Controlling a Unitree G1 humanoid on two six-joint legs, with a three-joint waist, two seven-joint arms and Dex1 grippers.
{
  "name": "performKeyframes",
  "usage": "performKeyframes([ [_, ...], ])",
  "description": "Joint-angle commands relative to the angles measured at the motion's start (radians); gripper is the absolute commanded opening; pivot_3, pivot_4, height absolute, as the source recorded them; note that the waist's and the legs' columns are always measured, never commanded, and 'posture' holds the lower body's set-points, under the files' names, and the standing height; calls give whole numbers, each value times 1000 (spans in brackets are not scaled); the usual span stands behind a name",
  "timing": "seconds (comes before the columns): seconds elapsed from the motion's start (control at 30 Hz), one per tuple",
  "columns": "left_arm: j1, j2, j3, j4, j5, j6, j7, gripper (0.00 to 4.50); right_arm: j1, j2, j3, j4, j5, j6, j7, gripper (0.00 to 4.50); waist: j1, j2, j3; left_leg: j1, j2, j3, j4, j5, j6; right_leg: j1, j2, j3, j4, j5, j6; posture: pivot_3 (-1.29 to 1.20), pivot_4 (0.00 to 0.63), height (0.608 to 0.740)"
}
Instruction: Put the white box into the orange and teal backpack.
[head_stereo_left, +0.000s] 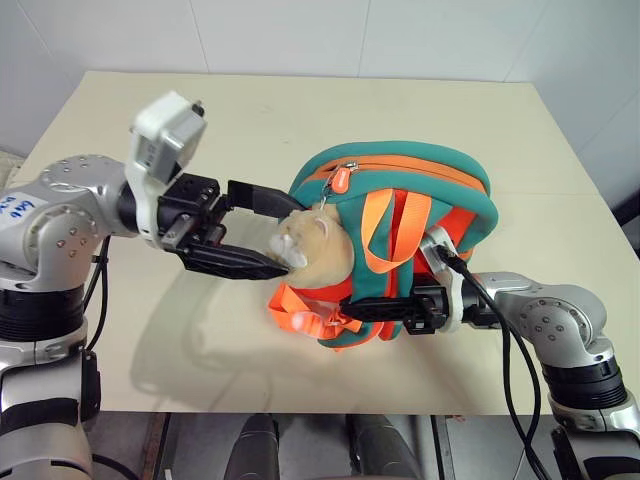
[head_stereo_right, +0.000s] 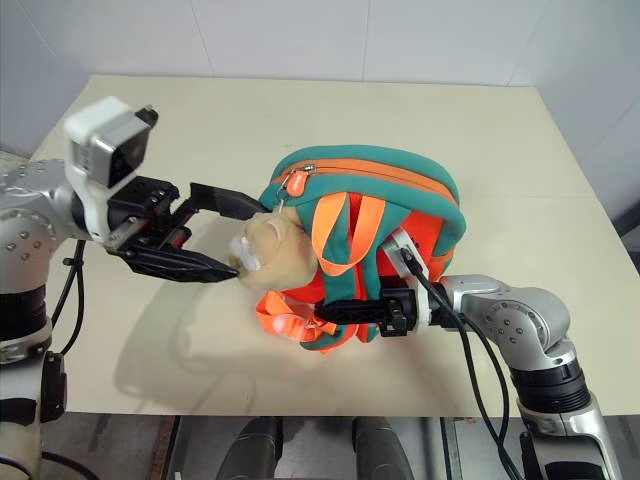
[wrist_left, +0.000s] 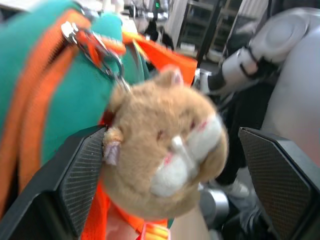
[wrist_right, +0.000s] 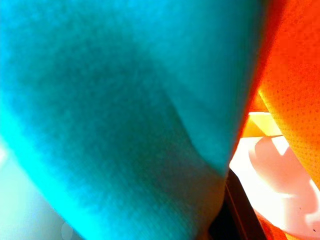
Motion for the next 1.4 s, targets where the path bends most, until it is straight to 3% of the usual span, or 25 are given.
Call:
performKeyframes([
  [0.03,10,22,-31,-44,47,-65,-8,4465,-11,9,-2,-12,7,-10,7,148,0,0,0,0,0,0,0,0,0,0,0,0,0,0,0,0,150,740],
  [0.1,15,28,-55,-38,86,-105,-11,4465,-11,13,-3,-12,6,-9,5,148,-1,0,0,0,0,0,0,0,0,0,0,0,0,0,0,0,150,740],
  [0.2,7,-3,-50,-7,109,-151,24,3862,-9,19,-2,-12,3,-10,4,148,1,0,0,0,0,0,0,0,0,0,0,0,0,0,0,0,150,740],
  [0.43,-26,-23,-13,11,81,-161,48,1705,-6,26,0,-12,-6,-15,7,148,0,0,0,0,0,0,0,0,0,0,0,0,0,0,0,0,150,740],
  [0.57,-52,30,-13,45,95,-153,5,919,-9,27,3,-8,-11,-17,9,148,0,0,0,0,0,0,0,0,0,0,0,0,0,0,0,0,150,740],
  [0.7,-74,160,-64,154,177,-176,-108,753,-17,27,9,-1,-15,-16,12,148,-6,0,0,0,0,0,0,0,0,0,0,0,0,0,0,0,150,740],
  [0.83,-96,207,-93,294,261,-236,-147,753,-20,30,8,0,-14,-15,11,148,-3,0,0,0,0,0,-1,0,0,-1,0,0,1,-1,-1,0,150,740],
  [1.1,-122,101,-97,575,376,-330,-66,753,-8,41,-3,-16,-1,-10,-16,148,-1,0,0,0,0,0,-1,1,1,-1,0,-1,2,-1,-1,0,150,740],
  [1.4,-29,21,-153,662,523,-513,-46,753,9,41,-22,-32,8,-11,-37,148,-2,1,0,0,0,-1,-1,1,0,-1,0,-1,4,-1,-1,0,150,740],
])
